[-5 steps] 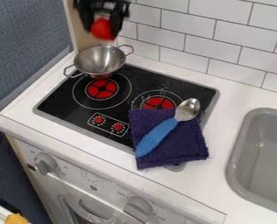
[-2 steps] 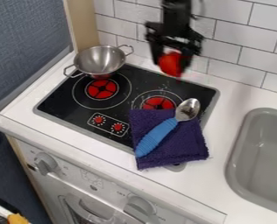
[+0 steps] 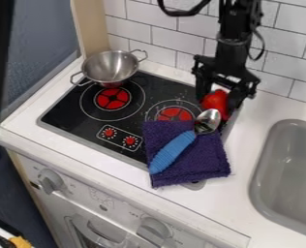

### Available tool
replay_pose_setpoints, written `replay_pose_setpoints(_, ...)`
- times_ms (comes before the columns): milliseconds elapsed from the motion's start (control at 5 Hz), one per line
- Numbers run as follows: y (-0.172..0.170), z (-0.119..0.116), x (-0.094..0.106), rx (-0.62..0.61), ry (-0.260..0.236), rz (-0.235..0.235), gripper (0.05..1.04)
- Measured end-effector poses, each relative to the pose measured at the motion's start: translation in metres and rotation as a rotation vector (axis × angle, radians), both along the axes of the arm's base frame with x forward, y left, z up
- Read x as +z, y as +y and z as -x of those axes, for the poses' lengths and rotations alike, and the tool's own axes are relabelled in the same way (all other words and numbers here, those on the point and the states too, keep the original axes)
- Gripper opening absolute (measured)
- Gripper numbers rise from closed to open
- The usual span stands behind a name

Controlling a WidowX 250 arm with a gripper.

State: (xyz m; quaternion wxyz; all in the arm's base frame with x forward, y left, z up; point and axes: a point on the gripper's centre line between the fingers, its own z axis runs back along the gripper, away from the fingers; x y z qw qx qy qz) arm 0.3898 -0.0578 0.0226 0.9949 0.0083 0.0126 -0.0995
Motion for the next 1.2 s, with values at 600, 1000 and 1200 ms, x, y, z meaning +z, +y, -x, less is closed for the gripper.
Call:
replay_pose_setpoints(600,0.002,0.008,-0.008,-0.016,0.025,-0.01,1.019)
replay_pose_setpoints(1000,-0.003,0.009,0.057,-0.01,-0.131,0.042,1.008)
replay_pose_setpoints(1200,0.0,0.019,0.07,0.01,-0.155,0.044,1.006)
